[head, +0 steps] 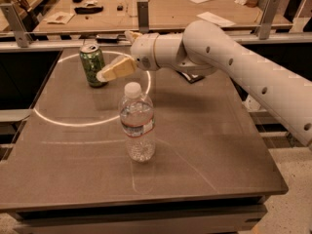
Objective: Knock green can over
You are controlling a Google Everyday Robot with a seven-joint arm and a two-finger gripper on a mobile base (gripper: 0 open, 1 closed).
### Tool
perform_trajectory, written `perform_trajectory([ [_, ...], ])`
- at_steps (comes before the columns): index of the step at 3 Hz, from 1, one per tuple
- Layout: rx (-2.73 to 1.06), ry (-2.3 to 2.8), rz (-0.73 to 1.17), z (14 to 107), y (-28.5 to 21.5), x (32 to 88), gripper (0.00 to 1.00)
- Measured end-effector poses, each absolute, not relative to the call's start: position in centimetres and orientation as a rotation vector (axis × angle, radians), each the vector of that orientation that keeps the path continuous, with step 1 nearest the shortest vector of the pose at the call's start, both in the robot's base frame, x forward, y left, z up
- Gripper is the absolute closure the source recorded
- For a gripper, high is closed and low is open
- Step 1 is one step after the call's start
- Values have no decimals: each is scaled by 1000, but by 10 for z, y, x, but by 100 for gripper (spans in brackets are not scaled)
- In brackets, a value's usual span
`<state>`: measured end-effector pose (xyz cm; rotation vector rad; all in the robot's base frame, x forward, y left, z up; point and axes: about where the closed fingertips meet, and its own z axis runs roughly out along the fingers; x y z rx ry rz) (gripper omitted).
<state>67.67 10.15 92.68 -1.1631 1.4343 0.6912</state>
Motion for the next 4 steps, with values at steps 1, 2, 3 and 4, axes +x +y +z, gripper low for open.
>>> perform_trajectory([
  [1, -1193, 1444, 788, 911, 132, 680, 0],
  [2, -1190, 1489, 835, 894, 148, 680, 0],
  [3, -1211, 1498, 840, 883, 166, 685, 0],
  [4, -1213, 1482, 861, 879, 180, 698, 0],
])
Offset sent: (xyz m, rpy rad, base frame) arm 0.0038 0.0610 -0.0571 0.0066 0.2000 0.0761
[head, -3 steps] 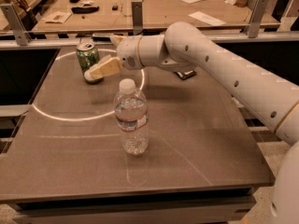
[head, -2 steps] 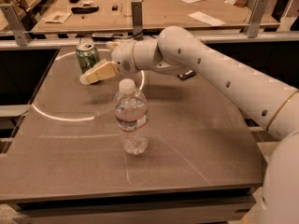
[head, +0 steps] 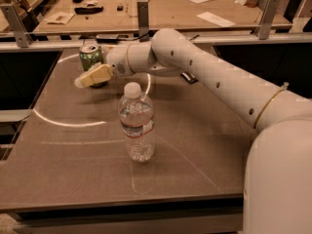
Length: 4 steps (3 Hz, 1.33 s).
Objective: Knock green can over
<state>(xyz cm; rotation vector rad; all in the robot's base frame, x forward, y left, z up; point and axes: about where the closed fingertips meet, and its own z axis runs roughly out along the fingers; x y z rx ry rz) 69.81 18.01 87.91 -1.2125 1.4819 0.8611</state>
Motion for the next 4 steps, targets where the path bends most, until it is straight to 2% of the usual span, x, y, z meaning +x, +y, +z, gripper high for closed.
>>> perform_trajectory([
  [1, -1205, 1433, 900, 883, 195, 711, 19],
  [3, -1040, 1291, 1115, 900, 201, 730, 64],
  [4, -1065, 1216, 1097, 929, 183, 730, 89],
])
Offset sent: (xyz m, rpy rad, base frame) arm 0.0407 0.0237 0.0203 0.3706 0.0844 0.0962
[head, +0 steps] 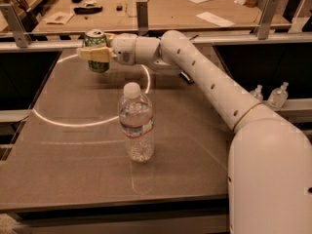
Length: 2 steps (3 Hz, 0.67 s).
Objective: Knock green can over
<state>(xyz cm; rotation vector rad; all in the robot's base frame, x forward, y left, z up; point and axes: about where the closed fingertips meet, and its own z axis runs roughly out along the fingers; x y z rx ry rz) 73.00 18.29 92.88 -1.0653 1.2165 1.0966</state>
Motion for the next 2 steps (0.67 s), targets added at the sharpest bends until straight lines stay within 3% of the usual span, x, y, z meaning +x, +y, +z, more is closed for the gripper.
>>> perform_trajectory([
  [1, -1171, 1206, 1024, 957, 159, 718, 100],
  [2, -1281, 1198, 929, 979, 129, 699, 100],
])
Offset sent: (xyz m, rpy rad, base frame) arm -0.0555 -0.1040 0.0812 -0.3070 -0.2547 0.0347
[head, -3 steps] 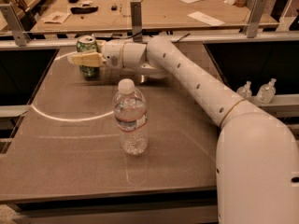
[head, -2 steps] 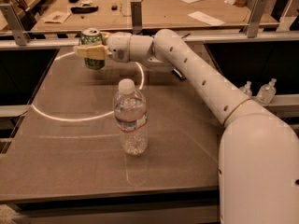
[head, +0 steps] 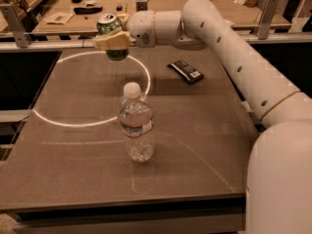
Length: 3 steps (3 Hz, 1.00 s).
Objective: Knock green can over
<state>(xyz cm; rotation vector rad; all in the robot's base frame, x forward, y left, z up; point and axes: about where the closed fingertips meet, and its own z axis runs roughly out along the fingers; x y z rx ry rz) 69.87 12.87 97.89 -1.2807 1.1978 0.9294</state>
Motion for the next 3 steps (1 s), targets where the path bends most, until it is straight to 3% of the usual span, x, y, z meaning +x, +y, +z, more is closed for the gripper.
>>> perform_trajectory([
  [3, -1722, 930, 310, 990, 65, 672, 100],
])
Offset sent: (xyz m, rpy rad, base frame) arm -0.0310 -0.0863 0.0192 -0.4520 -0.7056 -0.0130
